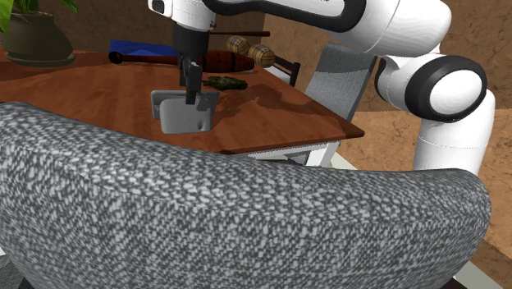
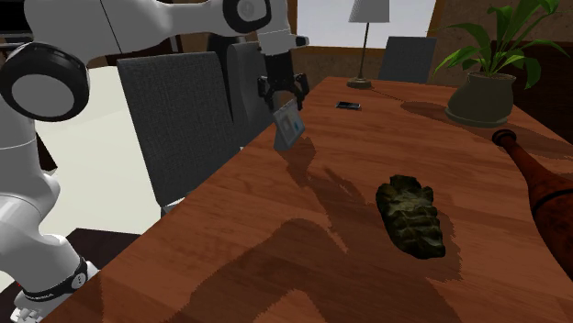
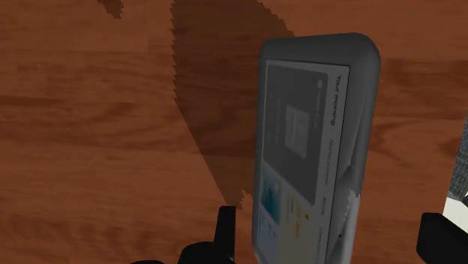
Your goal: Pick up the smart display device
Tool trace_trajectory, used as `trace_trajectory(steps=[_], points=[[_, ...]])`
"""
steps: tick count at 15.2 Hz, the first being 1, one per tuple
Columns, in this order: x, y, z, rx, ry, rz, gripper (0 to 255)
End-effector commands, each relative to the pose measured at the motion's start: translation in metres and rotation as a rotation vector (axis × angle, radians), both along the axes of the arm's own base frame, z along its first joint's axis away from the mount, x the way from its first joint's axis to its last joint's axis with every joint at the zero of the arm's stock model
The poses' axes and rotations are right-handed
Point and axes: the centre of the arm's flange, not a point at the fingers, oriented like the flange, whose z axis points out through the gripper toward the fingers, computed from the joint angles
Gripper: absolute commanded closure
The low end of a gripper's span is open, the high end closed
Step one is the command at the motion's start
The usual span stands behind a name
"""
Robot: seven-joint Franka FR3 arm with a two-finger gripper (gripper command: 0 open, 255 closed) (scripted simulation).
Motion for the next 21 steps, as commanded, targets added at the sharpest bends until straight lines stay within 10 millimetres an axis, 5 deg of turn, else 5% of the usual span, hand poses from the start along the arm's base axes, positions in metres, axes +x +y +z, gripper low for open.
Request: trace_trajectory(steps=[1,3,4,13,21], points=[[0.000,0.000,-0.012,0.000,0.000,0.000,0],[0.000,0.000,-0.015,0.000,0.000,0.000,0],[0.001,0.001,-0.015,0.000,0.000,0.001,255],[0.000,0.000,-0.015,0.000,0.000,0.000,255],[0.000,0.000,0.027,0.000,0.000,0.000,255]])
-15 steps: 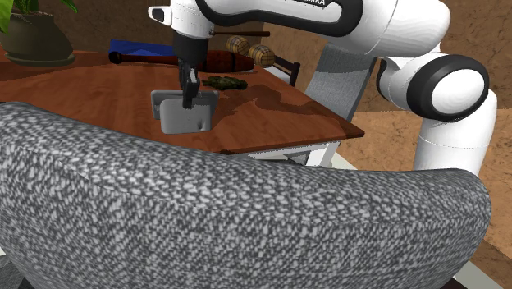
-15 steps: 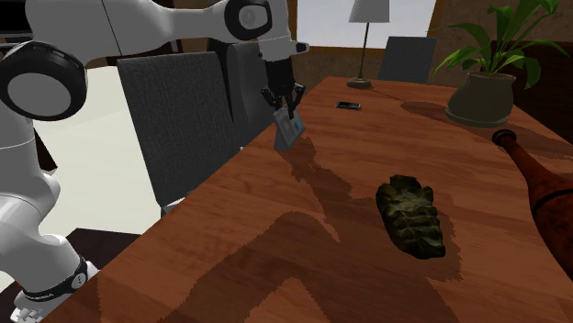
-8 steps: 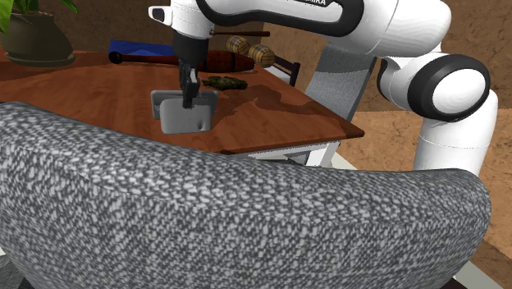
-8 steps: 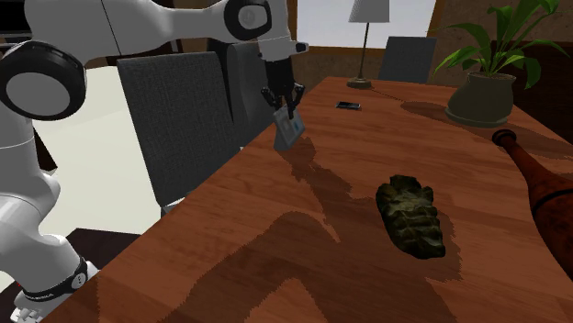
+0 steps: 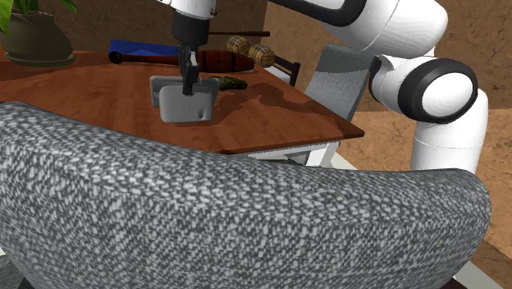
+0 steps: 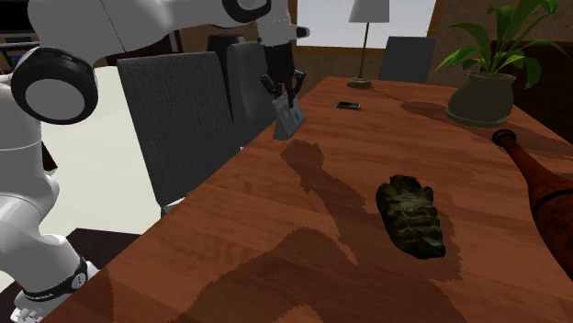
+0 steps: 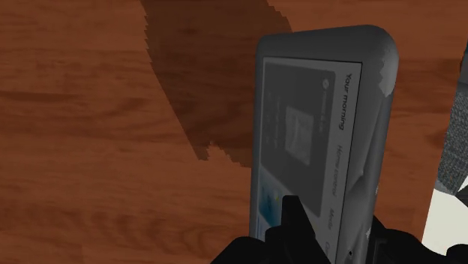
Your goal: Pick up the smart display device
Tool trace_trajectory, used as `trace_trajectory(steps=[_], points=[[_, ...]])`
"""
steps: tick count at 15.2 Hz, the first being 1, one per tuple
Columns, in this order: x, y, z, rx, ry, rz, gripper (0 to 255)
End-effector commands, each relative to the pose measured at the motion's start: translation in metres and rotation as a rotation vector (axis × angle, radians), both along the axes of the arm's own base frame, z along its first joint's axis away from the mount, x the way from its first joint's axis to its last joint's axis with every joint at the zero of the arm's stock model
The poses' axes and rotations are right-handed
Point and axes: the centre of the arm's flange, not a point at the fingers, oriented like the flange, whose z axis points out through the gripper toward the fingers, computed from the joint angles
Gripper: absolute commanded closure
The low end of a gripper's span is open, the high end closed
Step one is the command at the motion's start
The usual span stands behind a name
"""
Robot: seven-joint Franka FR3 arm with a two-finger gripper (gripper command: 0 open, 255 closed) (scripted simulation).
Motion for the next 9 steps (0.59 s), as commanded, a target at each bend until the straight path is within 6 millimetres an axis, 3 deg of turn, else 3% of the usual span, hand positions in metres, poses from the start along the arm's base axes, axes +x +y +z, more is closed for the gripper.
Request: trace_trajectory(steps=[1,7,9], points=[[0.000,0.000,0.011,0.000,0.000,0.000,255],[0.000,-0.001,0.043,0.000,0.000,0.000,255],[0.000,0.000,0.044,0.000,0.000,0.000,255]])
